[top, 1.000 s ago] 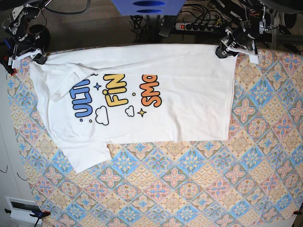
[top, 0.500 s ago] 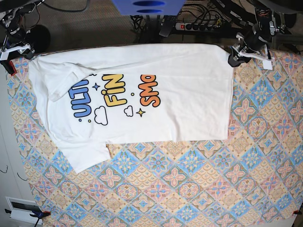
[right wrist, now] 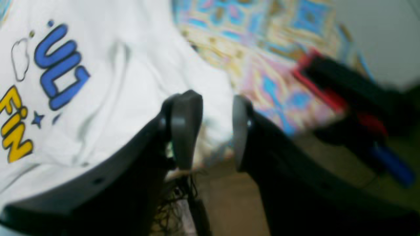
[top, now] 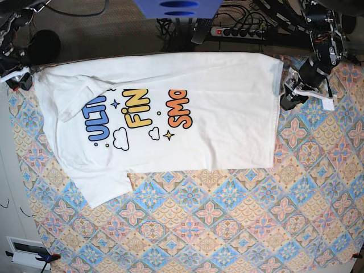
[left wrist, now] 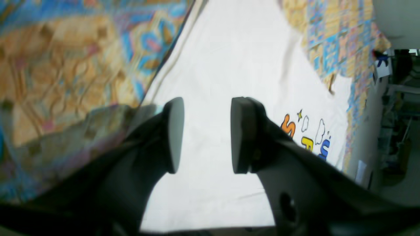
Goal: Fold the T-shirt properly
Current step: 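Release the shoulders and move both grippers down the shirt's sides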
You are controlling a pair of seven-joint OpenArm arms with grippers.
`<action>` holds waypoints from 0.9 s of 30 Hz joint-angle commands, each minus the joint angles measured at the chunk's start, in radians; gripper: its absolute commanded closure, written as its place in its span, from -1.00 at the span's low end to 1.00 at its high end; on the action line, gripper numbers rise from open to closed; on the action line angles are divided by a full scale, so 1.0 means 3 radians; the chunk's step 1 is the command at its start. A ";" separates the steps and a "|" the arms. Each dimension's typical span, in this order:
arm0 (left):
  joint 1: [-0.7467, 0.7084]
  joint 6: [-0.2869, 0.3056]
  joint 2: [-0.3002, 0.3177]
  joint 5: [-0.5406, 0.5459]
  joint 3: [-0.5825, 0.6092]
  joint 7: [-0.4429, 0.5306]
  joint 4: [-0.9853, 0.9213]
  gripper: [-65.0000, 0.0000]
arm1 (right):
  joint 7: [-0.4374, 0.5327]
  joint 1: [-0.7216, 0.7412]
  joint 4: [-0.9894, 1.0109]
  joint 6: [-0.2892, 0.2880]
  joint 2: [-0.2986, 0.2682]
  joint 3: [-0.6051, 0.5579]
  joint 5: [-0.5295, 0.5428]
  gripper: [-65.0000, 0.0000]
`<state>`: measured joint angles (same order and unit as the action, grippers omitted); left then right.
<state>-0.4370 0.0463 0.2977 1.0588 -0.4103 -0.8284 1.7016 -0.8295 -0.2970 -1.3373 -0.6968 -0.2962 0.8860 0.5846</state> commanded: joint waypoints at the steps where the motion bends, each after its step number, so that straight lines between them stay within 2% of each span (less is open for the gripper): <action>1: 0.0068 0.0022 0.0043 -0.0034 -0.0016 0.0022 0.0044 0.27 | 0.0093 0.0031 -0.0051 -0.0005 -0.0115 -0.0035 0.0054 0.41; 6: 0.0452 0.0022 0.0069 -0.0310 -0.0006 0.0022 -0.0233 0.26 | 0.0088 0.0501 -0.0046 -0.0005 -0.0197 -0.0480 -0.0033 0.41; 13: 0.0973 0.0022 0.0284 -0.0320 0.0194 0.0038 -0.0811 0.26 | 0.0088 0.0962 -0.0015 -0.0005 -0.0202 -0.0777 -0.0841 0.41; 15: 0.1157 0.0022 0.0294 -0.0335 0.0240 0.0038 -0.0918 0.26 | 0.0098 0.1054 0.0123 -0.0005 -0.0202 -0.0849 -0.0949 0.41; 19: 0.1403 0.0022 0.0294 -0.0591 0.0419 0.0038 -0.1087 0.26 | 0.0113 0.1325 0.0374 -0.0005 -0.0202 -0.0982 -0.0995 0.41; 23: 0.1633 0.0022 0.0284 -0.0683 0.0501 0.0043 -0.1353 0.26 | 0.0134 0.1530 0.0609 -0.0005 -0.0202 -0.1104 -0.1000 0.41; 27: 0.1822 0.0022 0.0284 -0.0801 0.0736 0.0196 -0.1542 0.26 | 0.0205 0.1657 0.0767 -0.0005 -0.0202 -0.1212 -0.1000 0.41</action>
<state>0.0910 0.0528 0.3656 0.8120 -0.1833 -0.7845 1.2247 -0.7940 0.1761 -1.0897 -0.6956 -0.3325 0.5190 0.2653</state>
